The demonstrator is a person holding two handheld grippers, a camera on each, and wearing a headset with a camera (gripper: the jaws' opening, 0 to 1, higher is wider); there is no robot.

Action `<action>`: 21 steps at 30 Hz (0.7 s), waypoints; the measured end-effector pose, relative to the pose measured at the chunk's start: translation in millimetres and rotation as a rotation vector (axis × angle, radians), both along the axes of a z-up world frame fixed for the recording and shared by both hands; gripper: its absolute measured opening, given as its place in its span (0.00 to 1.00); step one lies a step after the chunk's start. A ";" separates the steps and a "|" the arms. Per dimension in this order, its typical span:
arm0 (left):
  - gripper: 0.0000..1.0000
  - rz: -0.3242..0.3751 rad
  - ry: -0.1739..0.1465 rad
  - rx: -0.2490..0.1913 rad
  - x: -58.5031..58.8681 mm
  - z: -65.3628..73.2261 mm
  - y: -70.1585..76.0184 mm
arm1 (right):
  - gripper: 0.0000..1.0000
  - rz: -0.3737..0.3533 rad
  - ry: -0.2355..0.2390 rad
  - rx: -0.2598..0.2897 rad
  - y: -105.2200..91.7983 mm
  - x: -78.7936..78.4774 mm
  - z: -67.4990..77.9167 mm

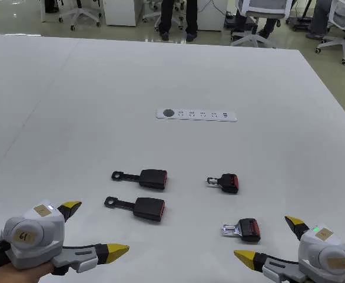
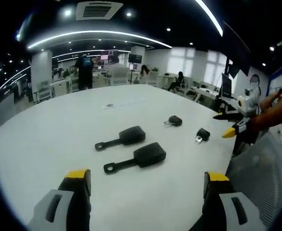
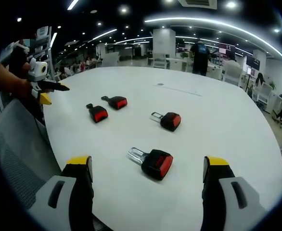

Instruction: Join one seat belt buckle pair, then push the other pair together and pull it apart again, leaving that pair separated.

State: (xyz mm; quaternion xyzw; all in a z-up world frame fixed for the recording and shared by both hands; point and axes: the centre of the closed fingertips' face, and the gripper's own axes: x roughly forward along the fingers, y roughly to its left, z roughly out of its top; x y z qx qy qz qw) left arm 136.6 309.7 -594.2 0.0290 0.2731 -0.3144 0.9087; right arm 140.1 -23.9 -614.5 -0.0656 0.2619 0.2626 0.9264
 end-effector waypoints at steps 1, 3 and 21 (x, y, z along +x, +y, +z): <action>1.00 0.000 -0.001 0.000 0.3 0.2 0.2 | 0.99 -0.002 0.002 0.000 0.6 -0.5 0.7; 1.00 0.002 -0.003 -0.001 0.2 2.1 0.3 | 0.99 -0.005 0.000 0.000 -0.8 0.7 0.7; 1.00 0.004 -0.003 -0.002 -1.5 3.9 0.9 | 1.00 -0.005 0.003 0.003 0.1 -0.5 2.9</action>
